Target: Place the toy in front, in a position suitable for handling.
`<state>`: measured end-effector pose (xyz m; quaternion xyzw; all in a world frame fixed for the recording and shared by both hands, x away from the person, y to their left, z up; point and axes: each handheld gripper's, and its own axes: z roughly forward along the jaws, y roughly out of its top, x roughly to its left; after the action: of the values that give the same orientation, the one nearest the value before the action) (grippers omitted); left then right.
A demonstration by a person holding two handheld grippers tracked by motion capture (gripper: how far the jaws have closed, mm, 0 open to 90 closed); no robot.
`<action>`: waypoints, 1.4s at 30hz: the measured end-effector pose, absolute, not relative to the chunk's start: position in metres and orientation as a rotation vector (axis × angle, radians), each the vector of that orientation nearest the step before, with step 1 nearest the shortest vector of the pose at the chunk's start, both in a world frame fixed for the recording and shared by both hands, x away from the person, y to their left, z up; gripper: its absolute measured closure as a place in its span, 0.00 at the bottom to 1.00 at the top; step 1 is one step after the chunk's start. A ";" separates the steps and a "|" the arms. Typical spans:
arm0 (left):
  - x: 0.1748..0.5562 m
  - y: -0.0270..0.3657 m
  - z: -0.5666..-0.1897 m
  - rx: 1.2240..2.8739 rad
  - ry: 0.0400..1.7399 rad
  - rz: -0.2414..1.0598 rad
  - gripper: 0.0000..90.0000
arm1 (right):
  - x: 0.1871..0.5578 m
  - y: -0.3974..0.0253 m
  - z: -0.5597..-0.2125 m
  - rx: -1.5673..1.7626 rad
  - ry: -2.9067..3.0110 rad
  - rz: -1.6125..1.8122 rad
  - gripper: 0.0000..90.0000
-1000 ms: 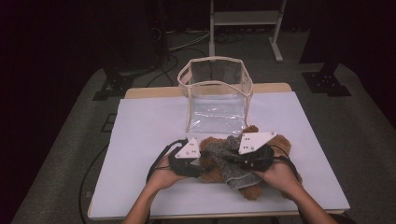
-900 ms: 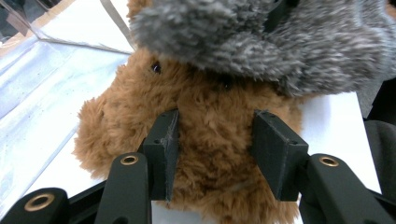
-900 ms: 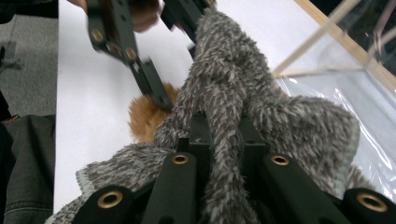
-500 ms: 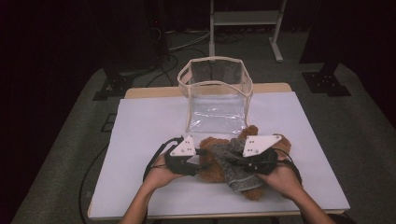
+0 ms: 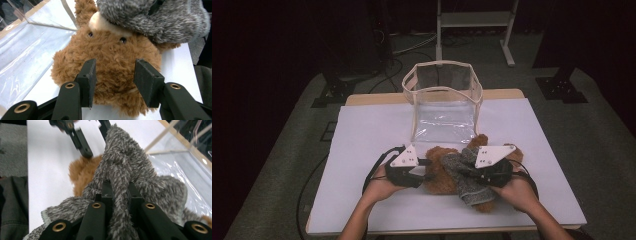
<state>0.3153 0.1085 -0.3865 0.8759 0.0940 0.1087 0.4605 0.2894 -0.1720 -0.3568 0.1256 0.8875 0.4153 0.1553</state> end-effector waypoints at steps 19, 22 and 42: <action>0.319 0.125 -0.396 2.167 0.275 0.242 0.58 | 0.302 -0.172 -0.355 0.387 2.547 1.153 0.89; 0.321 0.123 -0.399 2.175 0.272 0.230 0.58 | 0.296 -0.157 -0.347 0.329 2.536 1.165 0.89; 0.317 0.158 -0.378 2.109 0.312 0.304 0.57 | 0.308 -0.117 -0.347 0.269 2.616 1.070 0.89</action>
<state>0.3165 0.1577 -0.3778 0.8622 0.1274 0.1244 0.4742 0.3082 -0.1172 -0.3469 0.0935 0.9110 0.3724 0.1505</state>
